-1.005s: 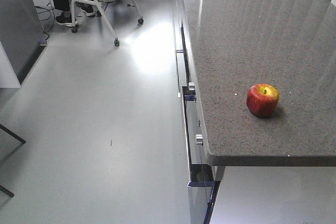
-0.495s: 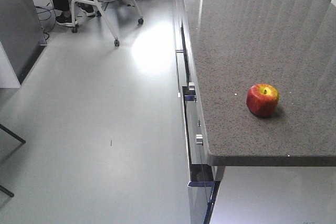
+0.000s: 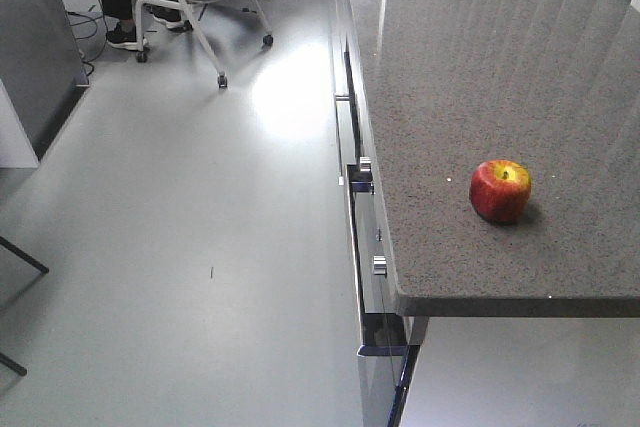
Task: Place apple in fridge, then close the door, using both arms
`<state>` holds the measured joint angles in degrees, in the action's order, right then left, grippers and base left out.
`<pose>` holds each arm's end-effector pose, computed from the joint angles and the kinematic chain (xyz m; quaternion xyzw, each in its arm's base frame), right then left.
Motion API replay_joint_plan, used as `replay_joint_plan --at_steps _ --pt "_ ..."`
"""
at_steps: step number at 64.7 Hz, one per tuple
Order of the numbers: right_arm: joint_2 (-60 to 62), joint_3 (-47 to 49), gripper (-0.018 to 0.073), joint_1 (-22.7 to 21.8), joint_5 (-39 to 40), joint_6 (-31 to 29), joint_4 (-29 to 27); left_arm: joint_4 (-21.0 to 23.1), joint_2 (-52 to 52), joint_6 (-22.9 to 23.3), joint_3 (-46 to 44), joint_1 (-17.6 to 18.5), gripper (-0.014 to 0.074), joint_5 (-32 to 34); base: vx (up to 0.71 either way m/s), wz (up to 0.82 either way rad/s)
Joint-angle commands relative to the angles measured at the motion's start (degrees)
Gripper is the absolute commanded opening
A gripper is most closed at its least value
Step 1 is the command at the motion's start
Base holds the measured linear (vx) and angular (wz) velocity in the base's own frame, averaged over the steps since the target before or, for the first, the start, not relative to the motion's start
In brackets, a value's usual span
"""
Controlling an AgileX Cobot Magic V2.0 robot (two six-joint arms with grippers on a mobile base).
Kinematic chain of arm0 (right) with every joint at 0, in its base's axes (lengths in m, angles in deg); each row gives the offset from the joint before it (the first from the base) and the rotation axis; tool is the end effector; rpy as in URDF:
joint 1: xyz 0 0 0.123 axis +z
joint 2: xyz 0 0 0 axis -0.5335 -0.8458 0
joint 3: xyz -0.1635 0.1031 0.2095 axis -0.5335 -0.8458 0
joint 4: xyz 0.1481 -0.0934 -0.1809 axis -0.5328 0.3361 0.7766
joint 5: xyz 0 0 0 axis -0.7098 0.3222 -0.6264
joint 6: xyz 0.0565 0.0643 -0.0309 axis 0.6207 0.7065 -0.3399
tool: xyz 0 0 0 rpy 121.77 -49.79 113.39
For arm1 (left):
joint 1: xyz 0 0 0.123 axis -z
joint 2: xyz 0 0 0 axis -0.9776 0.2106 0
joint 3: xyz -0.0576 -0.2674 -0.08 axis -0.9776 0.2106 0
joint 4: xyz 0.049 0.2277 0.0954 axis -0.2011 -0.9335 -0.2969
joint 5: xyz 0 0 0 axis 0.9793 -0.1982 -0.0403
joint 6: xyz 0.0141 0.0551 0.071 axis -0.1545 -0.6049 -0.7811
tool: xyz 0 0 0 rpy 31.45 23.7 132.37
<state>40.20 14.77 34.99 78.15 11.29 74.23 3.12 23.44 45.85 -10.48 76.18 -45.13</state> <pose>0.0545 0.0002 0.2182 0.1405 0.6067 0.1922 0.7584 0.0559 0.0014 0.1885 -0.0121 0.7470 0.0071 0.6646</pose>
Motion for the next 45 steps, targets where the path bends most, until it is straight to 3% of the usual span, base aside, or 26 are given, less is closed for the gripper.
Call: replay_joint_plan --at_steps 1,13,26,37,45 --pt "0.7 1.6 -0.0006 0.0 6.3 0.7 0.0 0.6 -0.9 0.0 -1.0 0.5 -0.0006 3.9 0.00 0.00" --pt "0.6 6.7 -0.0006 0.0 -0.4 0.5 1.0 0.6 -0.9 0.0 -1.0 0.5 -0.0006 3.9 0.00 0.00" --pt "-2.0 19.1 -0.0006 0.0 -18.0 -1.1 7.3 0.6 -0.9 0.0 -1.0 0.5 -0.0006 3.9 0.00 0.00" --pt "-9.3 30.2 -0.0006 0.0 -32.8 -9.3 7.6 0.6 -0.9 0.0 -1.0 0.5 -0.0006 3.9 0.00 0.00" --pt "-13.4 35.2 -0.0006 0.0 -33.8 -13.1 7.4 0.6 -0.9 0.0 -1.0 0.5 -0.0006 3.9 0.00 0.00"
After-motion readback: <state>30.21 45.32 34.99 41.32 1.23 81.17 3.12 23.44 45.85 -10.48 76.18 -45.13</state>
